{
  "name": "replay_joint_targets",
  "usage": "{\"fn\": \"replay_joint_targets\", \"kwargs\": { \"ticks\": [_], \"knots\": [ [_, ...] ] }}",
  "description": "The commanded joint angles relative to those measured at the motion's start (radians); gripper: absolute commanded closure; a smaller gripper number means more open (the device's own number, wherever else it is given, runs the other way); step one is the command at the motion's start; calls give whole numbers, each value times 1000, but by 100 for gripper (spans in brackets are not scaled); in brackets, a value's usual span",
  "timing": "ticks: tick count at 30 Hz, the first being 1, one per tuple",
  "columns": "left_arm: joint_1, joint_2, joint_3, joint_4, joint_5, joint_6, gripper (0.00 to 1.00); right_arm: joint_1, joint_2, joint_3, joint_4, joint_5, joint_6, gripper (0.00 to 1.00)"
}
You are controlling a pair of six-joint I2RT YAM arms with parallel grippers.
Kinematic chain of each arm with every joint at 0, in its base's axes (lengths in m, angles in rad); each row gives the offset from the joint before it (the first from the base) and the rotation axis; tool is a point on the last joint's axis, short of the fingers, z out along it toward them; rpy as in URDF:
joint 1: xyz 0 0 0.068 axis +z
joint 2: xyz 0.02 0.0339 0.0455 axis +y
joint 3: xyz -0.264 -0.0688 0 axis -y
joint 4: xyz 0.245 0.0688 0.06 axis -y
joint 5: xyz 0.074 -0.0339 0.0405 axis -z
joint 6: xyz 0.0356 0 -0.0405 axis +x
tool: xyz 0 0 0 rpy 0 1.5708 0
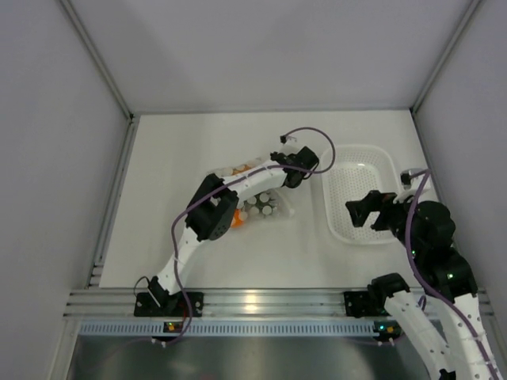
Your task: Open the zip-top bag and remove the fake food
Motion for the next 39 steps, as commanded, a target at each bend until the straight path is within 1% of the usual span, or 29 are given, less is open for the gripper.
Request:
{"fn": "replay_joint_targets", "kwargs": {
  "ticks": [1,2,4,5,6,8,9,10,11,14,15,17,19,20,21,22,23,24,25,26,27,28,29,30,32,36,38,39],
  "knots": [
    [21,-157,-20,3,-26,-64,100,8,48,-21,114,-161,-15,1],
    [21,-189,-23,1,-33,-72,100,7,62,-26,128,-234,-21,1],
    [21,-240,-38,1,-56,-94,100,9,108,-39,178,-311,-11,1],
    [21,-256,-43,1,-69,-103,100,10,123,-47,204,-393,-7,1],
    [21,-274,-55,1,-72,-116,100,10,139,-56,232,-437,3,1],
    [23,-323,-63,0,-99,-130,100,10,173,-96,348,-527,60,1],
    [23,-340,-67,0,-113,-150,100,15,179,-113,396,-549,83,1],
    [23,-377,-81,0,-127,-161,100,19,185,-153,509,-569,107,1],
    [23,-397,-87,0,-145,-170,100,27,192,-168,551,-580,149,1],
    [23,-460,-93,0,-145,-175,100,90,238,-198,698,-574,181,1],
    [23,-472,-93,0,-145,-175,100,131,258,-198,729,-565,181,1],
    [23,-513,-98,-2,-144,-186,100,182,327,-185,764,-507,171,3],
    [23,-548,-102,0,-135,-207,100,272,393,-161,798,-445,126,5],
    [23,-559,-104,-2,-132,-213,100,304,413,-150,803,-361,108,7],
    [23,-569,-106,0,-129,-227,100,379,451,-139,807,-310,91,8],
    [23,-588,-107,-2,-123,-235,100,416,468,-116,812,-264,53,11],
    [23,-598,-109,-3,-119,-245,100,451,487,-107,817,-167,36,12],
    [23,-608,-121,0,-119,-277,100,522,520,-95,823,-103,19,14],
    [23,-631,-128,-2,-113,-296,100,560,536,-75,830,16,-16,16],
    [23,-639,-133,-2,-106,-316,100,631,551,-66,841,81,-30,16],
    [23,-648,-144,-2,-101,-354,100,662,580,-58,852,139,-39,16],
    [23,-654,-148,-2,-86,-371,100,691,593,-53,895,185,-67,21],
    [23,-670,-153,-2,-75,-388,100,714,605,-55,915,298,-75,22],
    [23,-677,-159,-2,-67,-418,100,754,628,-53,932,334,-81,22],
    [21,-694,-173,-2,-49,-442,100,774,646,-59,981,409,-96,24],
    [21,-719,-196,0,-37,-479,100,774,703,-59,1018,433,-122,26],
    [21,-734,-220,0,-38,-491,100,774,723,-59,1048,410,-130,32],
    [21,-745,-228,-2,-46,-500,100,775,743,-59,1062,403,-130,36]
  ]
}}
